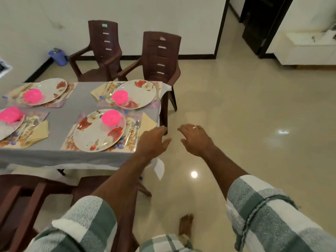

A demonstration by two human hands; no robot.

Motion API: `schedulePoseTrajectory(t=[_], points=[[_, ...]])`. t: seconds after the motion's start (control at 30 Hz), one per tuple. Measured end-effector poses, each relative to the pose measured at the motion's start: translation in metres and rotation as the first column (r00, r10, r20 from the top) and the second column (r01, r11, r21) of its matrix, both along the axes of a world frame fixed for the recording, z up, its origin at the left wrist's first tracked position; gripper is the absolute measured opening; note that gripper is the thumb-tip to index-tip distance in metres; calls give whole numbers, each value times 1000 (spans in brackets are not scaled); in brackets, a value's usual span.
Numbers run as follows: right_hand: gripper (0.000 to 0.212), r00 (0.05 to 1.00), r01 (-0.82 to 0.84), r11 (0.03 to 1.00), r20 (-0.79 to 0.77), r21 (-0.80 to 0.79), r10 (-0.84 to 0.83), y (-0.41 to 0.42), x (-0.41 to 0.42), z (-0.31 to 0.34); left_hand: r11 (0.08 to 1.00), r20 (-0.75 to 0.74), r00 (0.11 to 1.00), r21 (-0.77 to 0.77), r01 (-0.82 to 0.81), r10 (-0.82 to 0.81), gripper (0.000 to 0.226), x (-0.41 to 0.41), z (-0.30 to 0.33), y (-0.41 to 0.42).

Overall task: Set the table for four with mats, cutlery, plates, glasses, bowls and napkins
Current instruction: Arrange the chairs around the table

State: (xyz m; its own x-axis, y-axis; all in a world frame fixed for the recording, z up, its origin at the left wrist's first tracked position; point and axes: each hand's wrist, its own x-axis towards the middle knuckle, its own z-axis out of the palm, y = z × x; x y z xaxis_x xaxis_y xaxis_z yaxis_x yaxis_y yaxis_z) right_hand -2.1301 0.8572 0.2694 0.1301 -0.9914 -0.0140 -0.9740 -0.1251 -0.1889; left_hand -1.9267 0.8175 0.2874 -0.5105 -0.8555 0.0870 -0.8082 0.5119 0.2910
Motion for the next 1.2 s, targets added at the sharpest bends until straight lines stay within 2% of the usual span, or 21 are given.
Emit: schedulePoseTrajectory(t=[0.1, 0.2, 0.4, 0.6, 0.67, 0.83, 1.07, 1.2], points=[[63, 1000, 6, 1000, -14, 4, -6, -57, -47, -2, 999, 60, 998, 14, 32, -33, 67, -47, -8, -58], [68, 999, -14, 1000, -43, -7, 14, -119, -89, -10, 999, 65, 998, -47, 2, 1, 74, -92, -17, -115], [70, 988, -139, 989, -75, -41, 136, -277, -187, -21, 987, 46, 991, -99, -124, 129, 73, -189, -31, -243], [69, 963, -250, 968, -116, -35, 245, -441, -295, -4, 966, 34, 966, -12, -257, 257, 72, -287, -17, -371], [69, 949, -289, 957, -144, -34, 282, -494, -325, 6, 955, 51, 954, -25, -295, 296, 71, -313, -8, -413], [67, 909, -395, 918, -149, -18, 388, -621, -364, 21, 919, 64, 918, -53, -389, 392, 75, -361, 1, -522], [66, 854, -501, 865, -161, 7, 495, -810, -384, 9, 871, 15, 871, -35, -490, 490, 74, -405, -16, -682], [64, 818, -548, 836, -196, 21, 541, -912, -397, 0, 811, -22, 811, 40, -584, 585, 73, -414, -34, -779]])
